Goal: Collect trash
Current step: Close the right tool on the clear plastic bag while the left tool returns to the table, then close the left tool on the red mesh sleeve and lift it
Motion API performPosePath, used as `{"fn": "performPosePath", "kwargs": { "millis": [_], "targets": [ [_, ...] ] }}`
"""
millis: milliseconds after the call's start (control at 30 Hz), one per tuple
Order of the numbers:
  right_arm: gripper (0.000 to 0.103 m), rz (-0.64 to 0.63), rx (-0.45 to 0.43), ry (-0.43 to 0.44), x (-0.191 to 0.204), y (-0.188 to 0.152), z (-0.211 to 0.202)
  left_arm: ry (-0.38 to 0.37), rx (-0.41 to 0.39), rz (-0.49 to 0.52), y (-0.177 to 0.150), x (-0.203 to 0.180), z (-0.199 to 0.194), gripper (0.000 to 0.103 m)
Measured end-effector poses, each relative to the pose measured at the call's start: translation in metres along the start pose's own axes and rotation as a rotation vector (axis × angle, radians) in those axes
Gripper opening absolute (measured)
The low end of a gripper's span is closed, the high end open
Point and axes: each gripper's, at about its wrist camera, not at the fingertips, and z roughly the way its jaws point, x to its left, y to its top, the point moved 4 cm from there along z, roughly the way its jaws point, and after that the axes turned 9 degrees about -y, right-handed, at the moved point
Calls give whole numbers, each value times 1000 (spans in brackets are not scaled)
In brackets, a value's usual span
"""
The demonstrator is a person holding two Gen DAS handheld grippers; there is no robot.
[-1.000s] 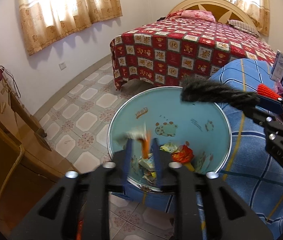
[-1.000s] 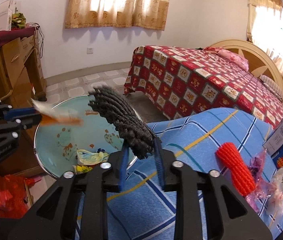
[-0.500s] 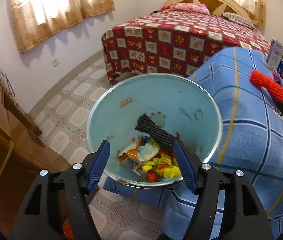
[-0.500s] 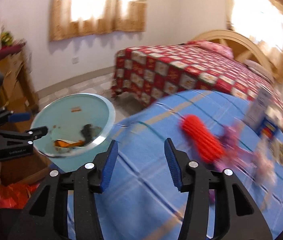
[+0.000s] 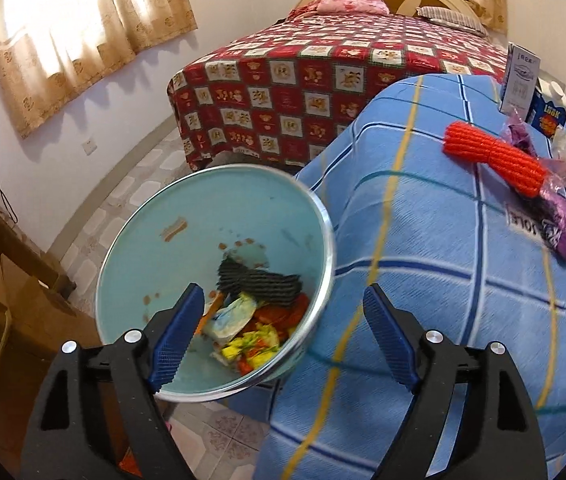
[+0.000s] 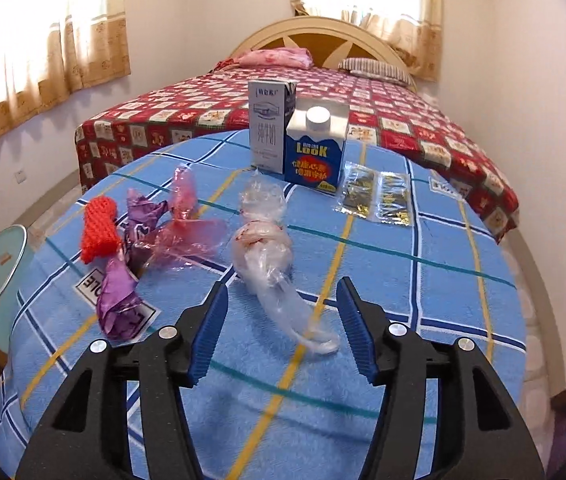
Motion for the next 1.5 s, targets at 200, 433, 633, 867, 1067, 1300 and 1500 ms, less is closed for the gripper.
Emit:
{"fn": "performPosePath", "kwargs": {
  "millis": [200,433,633,867,1067,1300,1500],
  "targets": [
    [59,-19,41,1,10,13,32,-6,0,-18,16,-15,9,81],
    [18,-15,121,38,10,19,55,-64,-14,-40,37,-41,11,82],
    [15,32,60,45,-10,13,32,-115,-29,-15,54,-85,9,84],
    [15,90,2,-3,-46,9,12,-142,-37,0,81,-133,14,90],
    [15,110,0,0,-66,1,8,-148,37,-47,93,-151,48,90],
    [15,107,3,39,-66,-6,7,-152,81,-23,75,-147,57,90],
    [15,80,-13,68,-52,-9,1,-120,91,-2,58,-120,48,90]
  ]
}}
